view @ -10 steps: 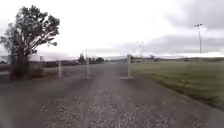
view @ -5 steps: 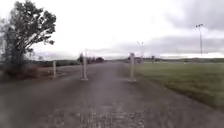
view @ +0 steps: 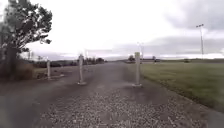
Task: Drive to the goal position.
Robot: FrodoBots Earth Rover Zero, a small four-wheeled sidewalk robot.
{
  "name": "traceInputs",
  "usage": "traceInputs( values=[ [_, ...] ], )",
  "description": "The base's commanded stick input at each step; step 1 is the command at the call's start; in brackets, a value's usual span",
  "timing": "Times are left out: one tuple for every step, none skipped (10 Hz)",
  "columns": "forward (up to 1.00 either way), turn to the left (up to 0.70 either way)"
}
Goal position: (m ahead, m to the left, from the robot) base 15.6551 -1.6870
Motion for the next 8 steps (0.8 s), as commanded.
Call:
traceInputs(
  values=[
    [1.00, 0.00],
    [1.00, 0.00],
    [1.00, 0.00],
    [1.00, 0.00],
    [1.00, 0.00],
    [1.00, 0.00],
    [1.00, 0.00],
    [1.00, 0.00]
  ],
)
